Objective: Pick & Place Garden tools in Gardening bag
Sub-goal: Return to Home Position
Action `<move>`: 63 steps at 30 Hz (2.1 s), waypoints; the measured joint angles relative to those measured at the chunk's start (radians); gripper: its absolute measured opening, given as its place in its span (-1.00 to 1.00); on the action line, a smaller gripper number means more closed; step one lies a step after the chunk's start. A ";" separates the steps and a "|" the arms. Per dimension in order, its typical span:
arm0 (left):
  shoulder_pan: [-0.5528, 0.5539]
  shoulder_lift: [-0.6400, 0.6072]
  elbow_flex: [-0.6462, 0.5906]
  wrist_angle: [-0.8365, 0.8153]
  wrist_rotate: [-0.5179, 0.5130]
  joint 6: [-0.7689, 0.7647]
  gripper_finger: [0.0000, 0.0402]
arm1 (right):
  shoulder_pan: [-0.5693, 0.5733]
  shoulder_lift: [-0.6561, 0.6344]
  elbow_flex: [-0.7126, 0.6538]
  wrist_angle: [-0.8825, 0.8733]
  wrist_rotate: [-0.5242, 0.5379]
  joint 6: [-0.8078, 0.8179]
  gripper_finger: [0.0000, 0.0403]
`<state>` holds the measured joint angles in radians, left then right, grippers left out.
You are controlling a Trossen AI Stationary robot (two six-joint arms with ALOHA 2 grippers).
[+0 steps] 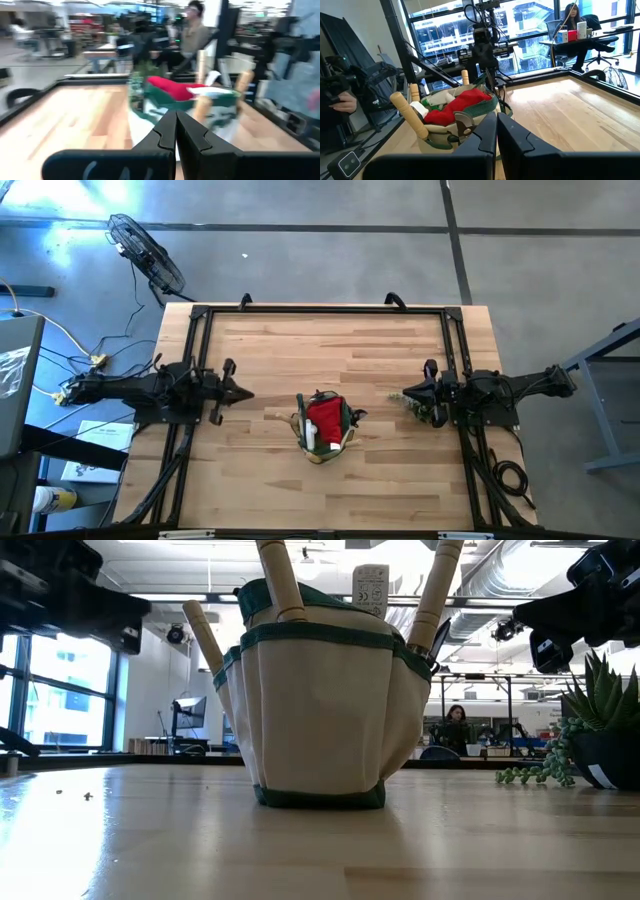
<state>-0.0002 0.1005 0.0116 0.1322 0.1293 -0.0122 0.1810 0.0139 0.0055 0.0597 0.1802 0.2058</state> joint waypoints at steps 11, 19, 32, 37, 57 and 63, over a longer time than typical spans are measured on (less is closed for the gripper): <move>0.000 0.000 0.000 -0.097 -0.039 0.027 -1.00 | 0.000 0.000 0.000 0.000 0.000 0.000 -0.98; 0.000 0.053 0.000 -0.116 -0.081 0.002 -1.00 | 0.000 0.000 0.000 0.000 0.000 0.000 -0.98; 0.000 0.079 0.000 -0.116 -0.088 0.007 -1.00 | 0.000 0.000 0.000 0.000 0.000 0.000 -0.98; 0.000 0.079 0.000 -0.116 -0.088 0.007 -1.00 | 0.000 0.000 0.000 0.000 0.000 0.000 -0.98; -0.026 -0.090 0.000 -0.119 -0.097 0.007 -1.00 | 0.000 0.000 0.000 0.000 0.000 0.000 -0.98; -0.026 -0.094 0.000 -0.118 -0.096 0.007 -1.00 | 0.000 0.000 0.000 0.000 0.000 0.000 -0.98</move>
<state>-0.0265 0.0066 0.0116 0.0138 0.0335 -0.0055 0.1814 0.0143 0.0055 0.0597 0.1802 0.2054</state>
